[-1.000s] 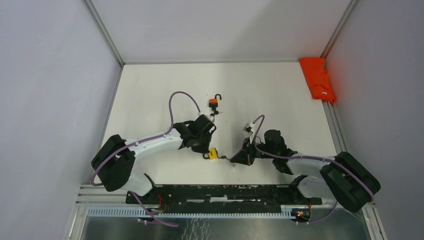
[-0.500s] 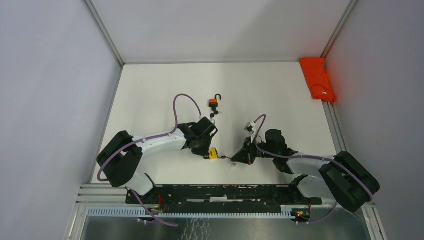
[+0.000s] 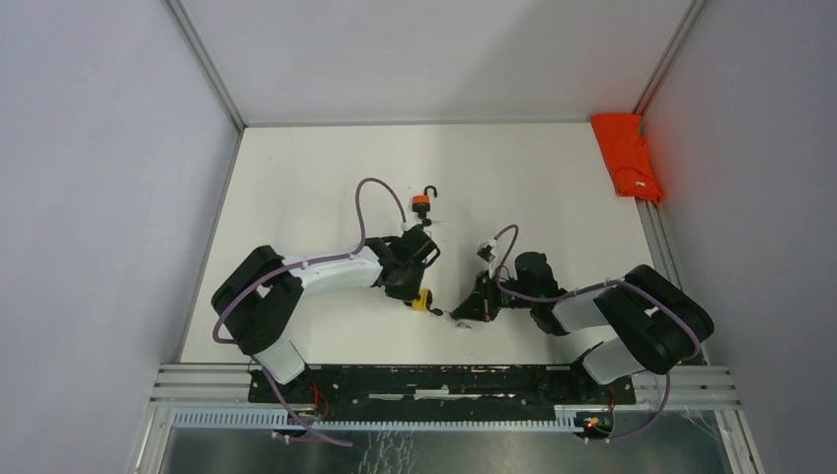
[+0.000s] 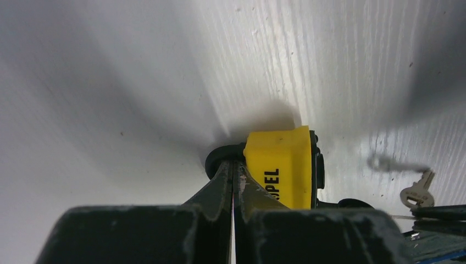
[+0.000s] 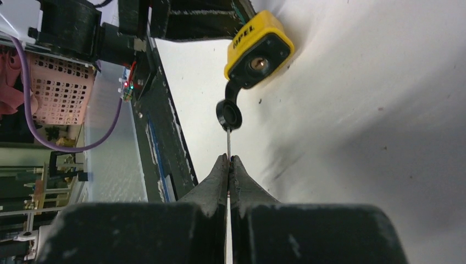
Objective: Unlock with the key
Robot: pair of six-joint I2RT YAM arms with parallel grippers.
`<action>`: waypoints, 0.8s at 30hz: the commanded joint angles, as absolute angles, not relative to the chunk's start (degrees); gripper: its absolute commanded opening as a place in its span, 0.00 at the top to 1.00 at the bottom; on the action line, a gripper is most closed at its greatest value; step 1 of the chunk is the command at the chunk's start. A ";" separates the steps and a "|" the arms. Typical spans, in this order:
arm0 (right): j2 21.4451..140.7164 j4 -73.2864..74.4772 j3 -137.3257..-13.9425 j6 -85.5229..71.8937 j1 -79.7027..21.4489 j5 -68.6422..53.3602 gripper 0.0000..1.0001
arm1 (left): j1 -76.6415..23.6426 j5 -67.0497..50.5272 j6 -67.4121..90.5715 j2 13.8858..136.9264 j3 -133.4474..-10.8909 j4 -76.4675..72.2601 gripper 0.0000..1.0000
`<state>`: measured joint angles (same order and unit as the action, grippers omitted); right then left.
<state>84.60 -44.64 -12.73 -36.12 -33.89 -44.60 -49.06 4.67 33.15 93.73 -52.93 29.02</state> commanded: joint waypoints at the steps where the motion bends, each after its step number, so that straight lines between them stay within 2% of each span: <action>1: 87.13 -53.06 -15.48 -38.53 -33.55 -45.97 1.00 | -49.17 8.21 29.93 96.63 -55.97 28.98 0.98; 11: 97.50 -74.77 -12.82 -52.29 -31.22 -46.50 1.00 | -49.16 15.34 24.98 96.13 -52.88 24.62 0.98; 24: 100.95 -69.82 -16.20 -50.96 -30.99 -47.03 1.00 | -49.22 20.52 10.67 86.15 -47.29 12.77 0.98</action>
